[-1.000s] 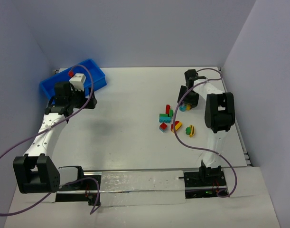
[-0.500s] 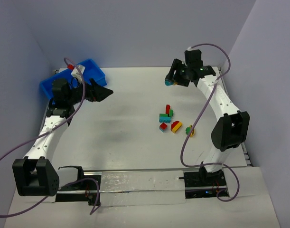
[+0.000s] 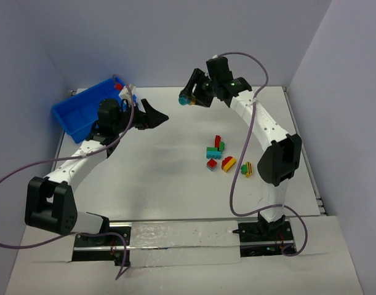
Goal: Sort the legos into containers by color
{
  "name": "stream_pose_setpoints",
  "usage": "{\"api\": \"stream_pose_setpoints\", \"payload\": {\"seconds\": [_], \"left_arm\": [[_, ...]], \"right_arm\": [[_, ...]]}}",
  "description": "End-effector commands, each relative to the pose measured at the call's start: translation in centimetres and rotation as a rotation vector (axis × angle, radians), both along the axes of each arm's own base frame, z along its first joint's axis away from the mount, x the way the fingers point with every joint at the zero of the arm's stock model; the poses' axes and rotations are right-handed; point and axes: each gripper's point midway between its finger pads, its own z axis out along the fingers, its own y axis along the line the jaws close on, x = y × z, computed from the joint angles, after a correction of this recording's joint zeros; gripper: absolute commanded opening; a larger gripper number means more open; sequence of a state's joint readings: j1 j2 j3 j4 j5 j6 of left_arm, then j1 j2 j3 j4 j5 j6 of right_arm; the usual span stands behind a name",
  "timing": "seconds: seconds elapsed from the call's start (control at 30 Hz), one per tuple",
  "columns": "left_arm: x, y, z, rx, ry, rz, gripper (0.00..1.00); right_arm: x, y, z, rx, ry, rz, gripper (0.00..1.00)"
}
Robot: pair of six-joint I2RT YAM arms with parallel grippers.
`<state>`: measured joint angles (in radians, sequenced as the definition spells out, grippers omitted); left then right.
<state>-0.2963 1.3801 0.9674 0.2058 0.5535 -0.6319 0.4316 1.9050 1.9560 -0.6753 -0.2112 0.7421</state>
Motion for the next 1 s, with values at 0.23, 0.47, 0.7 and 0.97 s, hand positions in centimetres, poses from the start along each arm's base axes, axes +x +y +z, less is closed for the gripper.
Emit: {"api": "stream_pose_setpoints", "payload": {"seconds": [0.23,0.47,0.7,0.97], "left_arm": [[3.8,-1.0,3.4,0.029,-0.113,0.096,0.92],[4.5,-2.6,2.9,0.038,-0.096,0.088,0.91],[5.4,-2.3,2.5,0.070,-0.094,0.130,0.91],[5.5,-2.6,1.9,0.092,-0.088,0.140,0.84]], "right_arm": [[-0.4,4.4,0.5,0.205,0.117,-0.007,0.39],[-1.0,6.3,-0.6,0.260,0.174,-0.001,0.39],[-2.8,7.4,-1.9,0.305,0.261,0.016,0.39],[-4.0,8.2,-1.2,0.355,0.289,0.033,0.39]]}}
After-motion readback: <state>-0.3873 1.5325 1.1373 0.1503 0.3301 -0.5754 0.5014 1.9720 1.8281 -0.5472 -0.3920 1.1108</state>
